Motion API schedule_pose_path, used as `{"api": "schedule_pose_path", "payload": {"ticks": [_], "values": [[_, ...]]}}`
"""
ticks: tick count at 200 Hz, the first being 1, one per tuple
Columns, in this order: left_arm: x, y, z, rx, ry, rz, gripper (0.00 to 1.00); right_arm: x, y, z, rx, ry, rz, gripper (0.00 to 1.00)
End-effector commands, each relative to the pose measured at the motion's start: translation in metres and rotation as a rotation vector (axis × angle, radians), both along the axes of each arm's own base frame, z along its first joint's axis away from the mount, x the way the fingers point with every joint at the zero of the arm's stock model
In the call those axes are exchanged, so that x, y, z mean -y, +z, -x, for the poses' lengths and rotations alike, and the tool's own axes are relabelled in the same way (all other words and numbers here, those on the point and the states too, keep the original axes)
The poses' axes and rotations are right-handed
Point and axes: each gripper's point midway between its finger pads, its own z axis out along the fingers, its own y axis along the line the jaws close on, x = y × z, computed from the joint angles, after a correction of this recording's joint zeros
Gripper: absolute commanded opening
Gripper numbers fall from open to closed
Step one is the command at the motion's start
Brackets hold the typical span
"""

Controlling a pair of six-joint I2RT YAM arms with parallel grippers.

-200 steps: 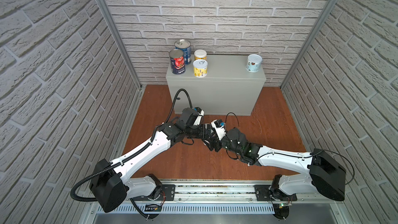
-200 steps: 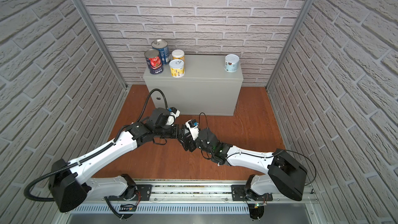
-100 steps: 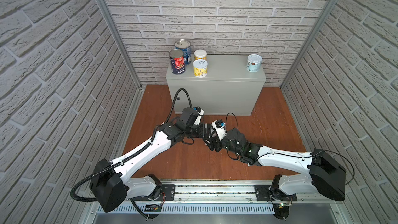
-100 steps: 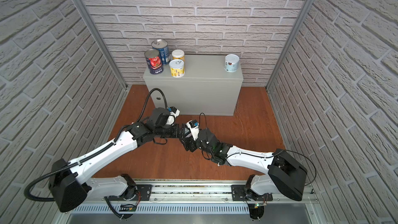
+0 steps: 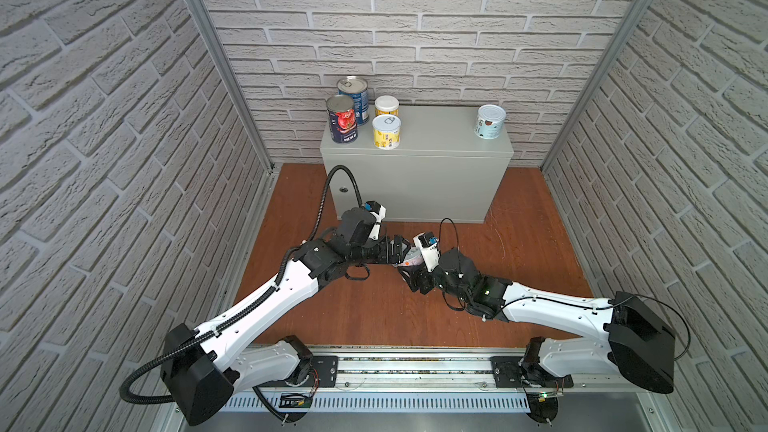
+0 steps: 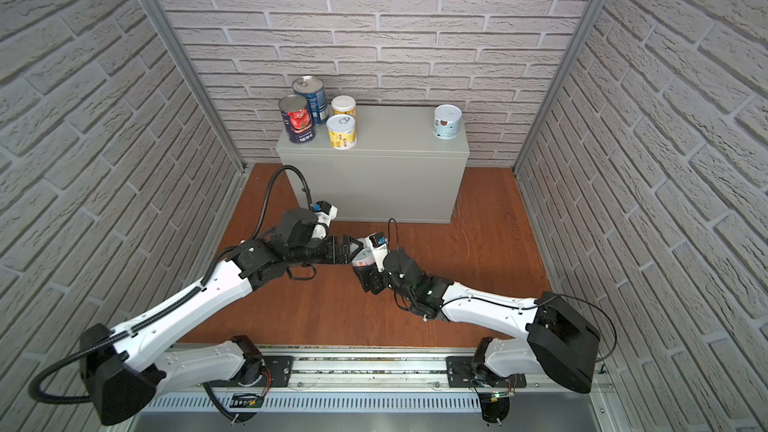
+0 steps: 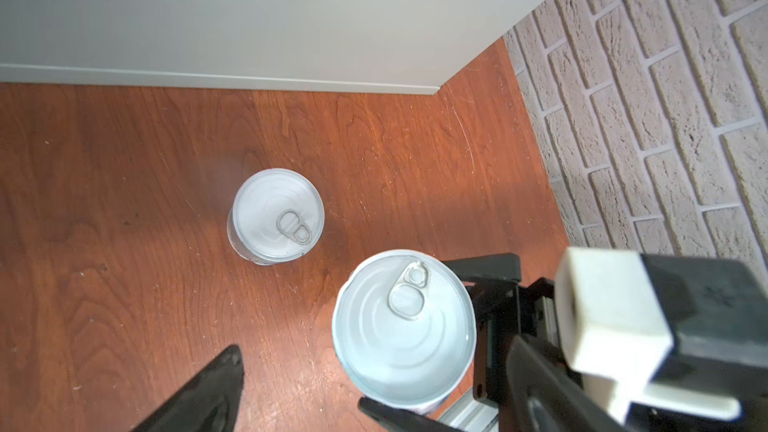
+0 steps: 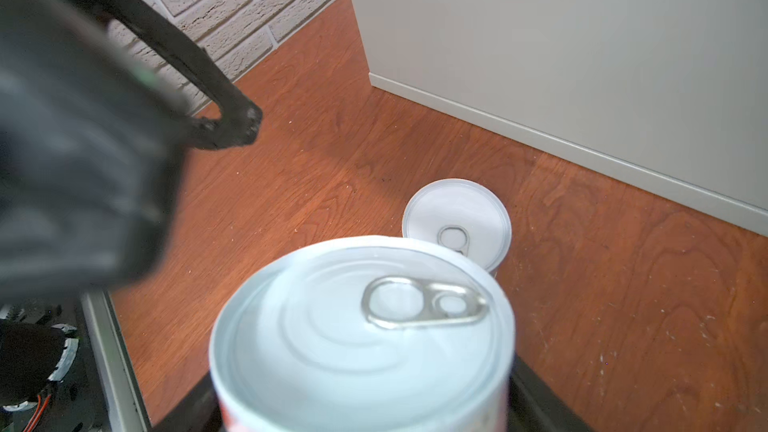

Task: Place and organize the canned foods onto the counter
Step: 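Open the left gripper and draw it back while the right gripper lifts the pink can, then raise the pink-labelled can with the right gripper toward the cabinet top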

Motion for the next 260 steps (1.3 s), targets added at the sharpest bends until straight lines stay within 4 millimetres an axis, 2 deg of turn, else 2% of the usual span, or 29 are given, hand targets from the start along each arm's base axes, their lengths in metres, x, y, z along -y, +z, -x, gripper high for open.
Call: {"api": "schedule_pose_path", "payload": {"ticks": [1,23,54,86,119,150,178,213,234,260], "values": [[-0.015,0.003,-0.004,0.060,0.042,-0.056,0.98,-0.001,0.043,-0.008,0.088,-0.038,-0.093,0.64],[-0.031,0.004,-0.007,0.108,0.103,-0.088,0.98,0.008,0.047,-0.008,0.088,-0.067,-0.061,0.64],[-0.049,0.006,-0.011,0.203,0.176,-0.085,0.98,0.031,0.063,-0.002,0.107,-0.101,0.013,0.64],[-0.060,-0.002,-0.019,0.258,0.237,-0.100,0.98,0.069,0.087,0.007,0.140,-0.179,0.072,0.64],[-0.065,-0.008,-0.031,0.311,0.266,-0.143,0.98,0.111,0.111,0.019,0.180,-0.284,0.050,0.64],[-0.065,-0.026,-0.037,0.314,0.261,-0.195,0.98,0.146,0.132,0.033,0.226,-0.350,0.019,0.65],[-0.062,-0.053,-0.039,0.277,0.237,-0.256,0.98,0.170,0.152,0.042,0.258,-0.397,0.002,0.65],[-0.047,-0.074,-0.039,0.225,0.181,-0.237,0.98,0.173,0.187,0.043,0.328,-0.392,-0.036,0.66],[-0.036,-0.076,-0.035,0.205,0.135,-0.210,0.98,0.164,0.216,0.039,0.361,-0.367,-0.036,0.67],[-0.037,-0.076,-0.033,0.204,0.126,-0.203,0.98,0.162,0.245,0.023,0.394,-0.428,0.022,0.68]]}}
